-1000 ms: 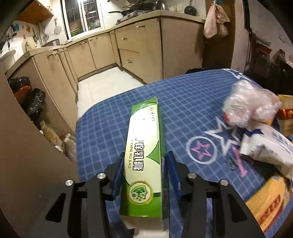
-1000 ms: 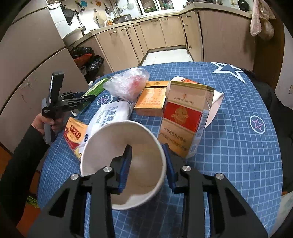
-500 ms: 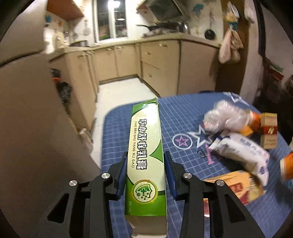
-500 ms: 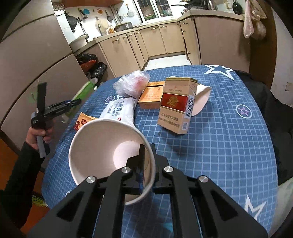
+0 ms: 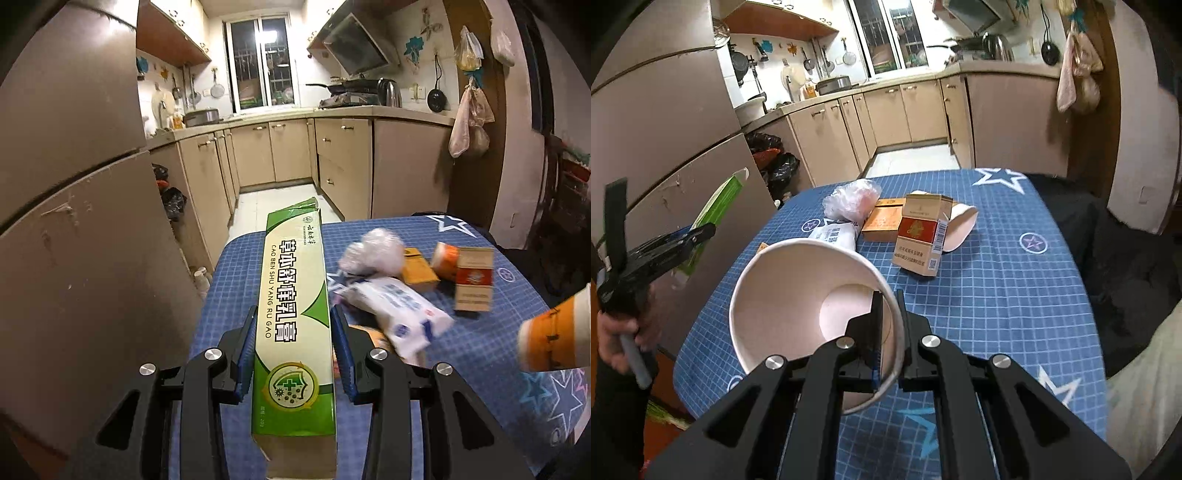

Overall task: Collect trash
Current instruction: 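Carry the orange cup and green tube box over the white bucket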

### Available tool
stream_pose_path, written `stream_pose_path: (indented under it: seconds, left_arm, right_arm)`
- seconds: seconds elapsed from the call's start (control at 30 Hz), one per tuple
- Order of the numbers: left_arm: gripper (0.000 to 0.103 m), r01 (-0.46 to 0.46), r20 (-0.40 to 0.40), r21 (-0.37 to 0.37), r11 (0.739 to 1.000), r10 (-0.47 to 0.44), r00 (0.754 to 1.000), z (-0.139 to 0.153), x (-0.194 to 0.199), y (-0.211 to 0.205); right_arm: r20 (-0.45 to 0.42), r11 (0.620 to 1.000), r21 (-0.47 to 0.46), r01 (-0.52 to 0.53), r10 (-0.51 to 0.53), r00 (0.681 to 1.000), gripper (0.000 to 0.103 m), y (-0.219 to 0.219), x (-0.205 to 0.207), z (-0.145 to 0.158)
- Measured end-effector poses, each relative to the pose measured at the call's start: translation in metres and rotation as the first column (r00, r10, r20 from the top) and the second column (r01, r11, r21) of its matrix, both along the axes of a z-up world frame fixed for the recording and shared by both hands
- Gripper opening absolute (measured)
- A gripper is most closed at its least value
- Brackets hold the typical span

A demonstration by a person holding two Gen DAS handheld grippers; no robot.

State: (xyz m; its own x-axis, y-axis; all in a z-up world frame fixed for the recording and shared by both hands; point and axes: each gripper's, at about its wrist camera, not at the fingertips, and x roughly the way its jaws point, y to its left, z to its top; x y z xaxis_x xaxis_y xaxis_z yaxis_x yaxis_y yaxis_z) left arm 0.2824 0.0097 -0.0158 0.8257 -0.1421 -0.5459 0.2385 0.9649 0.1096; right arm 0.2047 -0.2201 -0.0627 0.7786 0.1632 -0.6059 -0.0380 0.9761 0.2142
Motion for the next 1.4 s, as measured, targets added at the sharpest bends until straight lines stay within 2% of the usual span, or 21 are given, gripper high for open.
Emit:
stream_pose_path:
  seconds: [0.27,0.47,1.1,1.4]
  left_arm:
    - [0.04,-0.062,0.063,-0.016,0.998,0.063,0.996,-0.001,-0.065,-0.031]
    - [0.04,-0.104,0.099,-0.003,0.995,0.104,0.99,0.001,-0.088,-0.04]
    - [0.04,-0.096,0.139,0.029,0.995,0.091,0.986,0.006,-0.11,-0.056]
    - [0.04,-0.008,0.153,0.042,0.999,0.002,0.988,0.014,-0.117,-0.095]
  right_arm:
    - [0.041,0.996,-0.09,-0.003,0.007,0.999,0.005,0.017,-0.025,0.001]
    - [0.046,0.996,-0.088,0.012,-0.008,0.999,0.005,0.014,-0.035,-0.001]
    - [0.111,0.995,-0.075,0.061,-0.053,0.992,0.005,0.002,-0.058,0.012]
    - [0.146,0.988,-0.052,0.148,-0.139,0.979,0.005,-0.032,-0.081,0.025]
